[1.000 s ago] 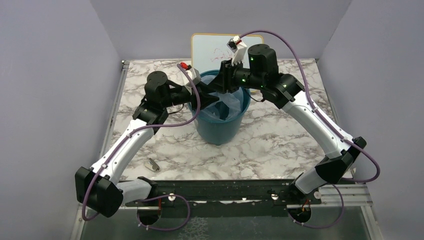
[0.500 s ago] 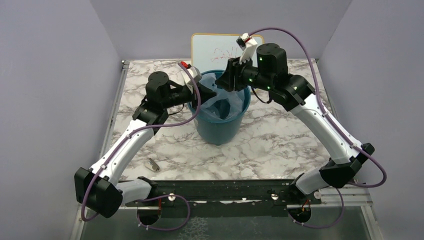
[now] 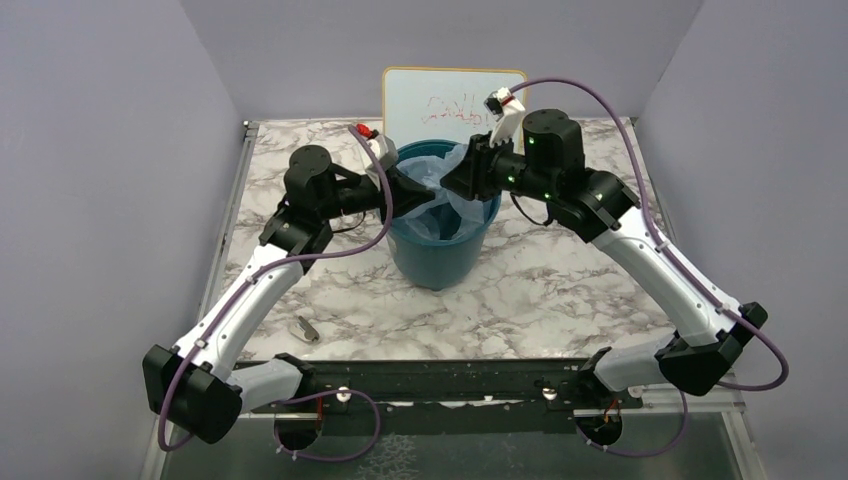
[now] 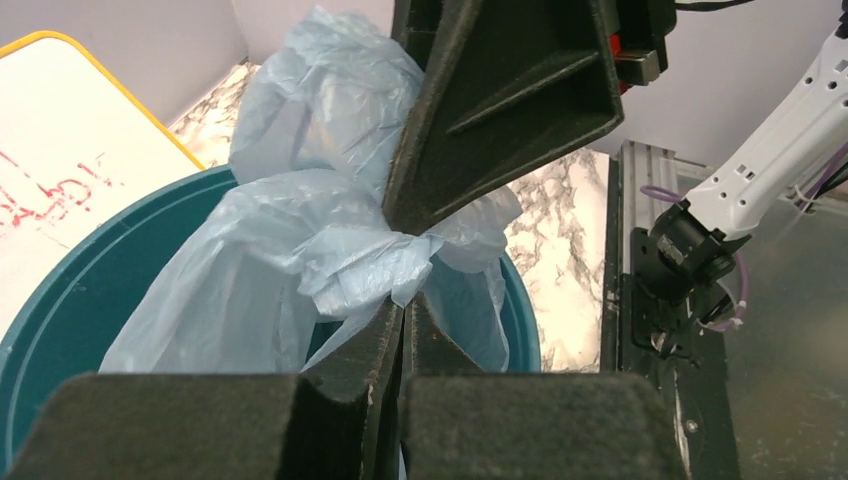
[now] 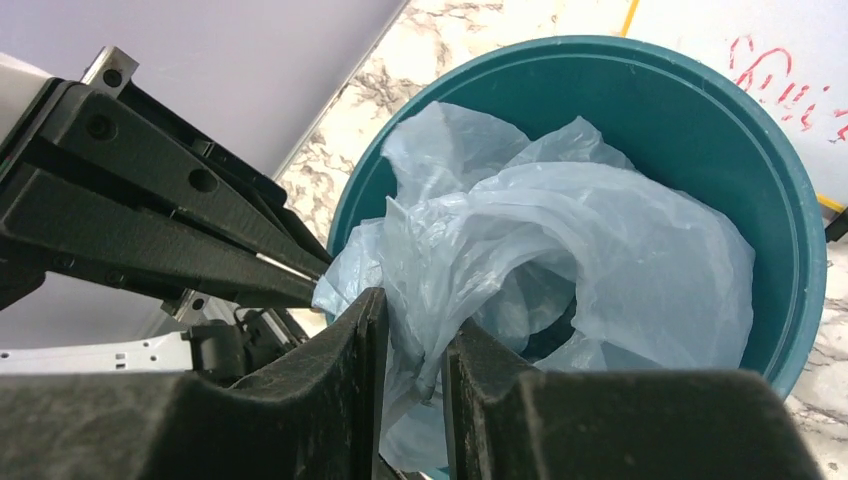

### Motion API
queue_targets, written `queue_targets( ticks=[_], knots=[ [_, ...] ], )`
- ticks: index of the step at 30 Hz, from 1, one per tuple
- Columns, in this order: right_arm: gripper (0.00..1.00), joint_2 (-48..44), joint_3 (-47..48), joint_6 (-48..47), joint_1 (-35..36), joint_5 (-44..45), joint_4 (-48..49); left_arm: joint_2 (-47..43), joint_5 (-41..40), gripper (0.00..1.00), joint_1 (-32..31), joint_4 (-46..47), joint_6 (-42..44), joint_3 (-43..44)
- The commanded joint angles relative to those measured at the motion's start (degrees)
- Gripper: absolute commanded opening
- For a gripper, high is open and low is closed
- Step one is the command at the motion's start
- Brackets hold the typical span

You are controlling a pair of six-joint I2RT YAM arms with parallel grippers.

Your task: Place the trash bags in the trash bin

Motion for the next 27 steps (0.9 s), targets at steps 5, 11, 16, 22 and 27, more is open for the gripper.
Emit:
queue_targets(
  ticks=[5,11,16,22,27],
  knots=[
    [0.38,-4.7,-3.1,4.0,0.0,0.3,5.0,-3.8,1.0,0.00,-0.2,1.2,-2.6,-1.0],
    [0.43,-3.3,-3.9,9.8,0.0,-3.8,9.1,-3.3,5.5,0.00,-0.2,-1.7,-2.1,-1.2],
    [0.45,-2.2,-5.4,15.2,0.0,-8.2,13.8,-3.6,6.6,0.00,-0.2,-2.1,-2.0,-1.9],
    [0.34,-2.3,-6.8,16.0,0.0,-10.4,16.2,-3.7,7.2,0.04,-0.2,-3.0,-1.8,-1.7],
    [0.05,-0.6,-5.5,14.7,0.0,-12.8,14.7,-3.4,6.7,0.10,-0.2,-3.6,-2.2,-1.1]
  ],
)
